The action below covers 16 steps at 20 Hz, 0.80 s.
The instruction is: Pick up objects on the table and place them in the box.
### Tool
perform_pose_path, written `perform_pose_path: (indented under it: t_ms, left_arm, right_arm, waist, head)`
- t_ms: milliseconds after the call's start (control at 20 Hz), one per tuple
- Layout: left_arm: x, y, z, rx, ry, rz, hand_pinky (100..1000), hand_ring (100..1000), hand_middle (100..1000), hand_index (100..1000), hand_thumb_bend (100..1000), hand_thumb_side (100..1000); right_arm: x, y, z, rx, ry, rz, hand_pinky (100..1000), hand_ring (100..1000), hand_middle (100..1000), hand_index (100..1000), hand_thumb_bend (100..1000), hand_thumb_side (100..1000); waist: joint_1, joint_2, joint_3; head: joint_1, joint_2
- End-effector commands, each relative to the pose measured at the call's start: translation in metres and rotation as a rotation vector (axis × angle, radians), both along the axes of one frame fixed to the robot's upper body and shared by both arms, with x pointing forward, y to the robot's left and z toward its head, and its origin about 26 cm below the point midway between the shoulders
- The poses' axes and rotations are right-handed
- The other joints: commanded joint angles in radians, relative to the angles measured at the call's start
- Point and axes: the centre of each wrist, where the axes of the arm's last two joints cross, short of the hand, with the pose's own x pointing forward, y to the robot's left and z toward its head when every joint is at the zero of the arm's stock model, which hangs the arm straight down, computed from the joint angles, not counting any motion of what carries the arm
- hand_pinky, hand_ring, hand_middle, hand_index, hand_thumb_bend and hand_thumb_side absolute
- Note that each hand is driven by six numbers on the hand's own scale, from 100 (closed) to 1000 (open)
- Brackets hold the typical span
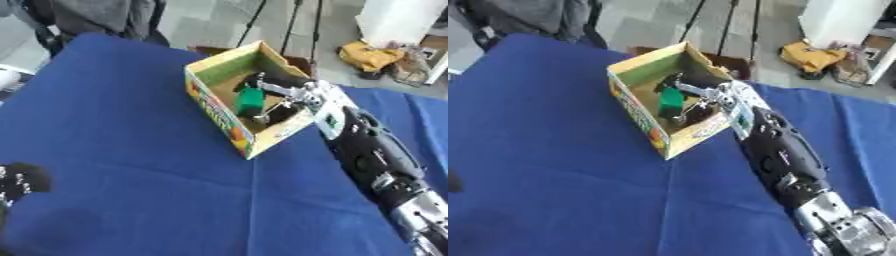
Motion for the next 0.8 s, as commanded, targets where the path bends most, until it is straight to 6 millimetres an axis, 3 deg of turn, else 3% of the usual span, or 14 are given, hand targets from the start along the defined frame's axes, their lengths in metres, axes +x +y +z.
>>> perform_pose_path:
  t_ms: [50,400,800]
  left_arm:
    - [0.0004,0.0015,0.0099,0.008,-0.033,0.000,629,615,582,663,395,1000]
    - [-0.0001,0.0024,0.0086,0.007,-0.028,0.004,630,615,581,662,397,1000]
    - [-0.0007,0.0035,0.0068,0.005,-0.022,0.008,630,615,581,662,397,1000]
  right_arm:
    - [0.0000,-0.0019,0.0145,-0.014,-0.047,-0.003,693,799,877,920,100,177]
    - [-0.0007,-0.0030,0.0146,-0.017,-0.055,0.002,795,904,934,931,100,249]
    - [-0.0028,-0.0019,0.0194,-0.009,-0.075,0.025,788,882,934,935,100,272]
  waist:
    - [0.009,-0.018,-0.002]
    - [0.009,-0.023,-0.009]
    - [0.013,-0.031,-0.019]
  head:
    - [-0.004,-0.003]
    - [-0.004,-0.003]
    - [-0.005,0.001]
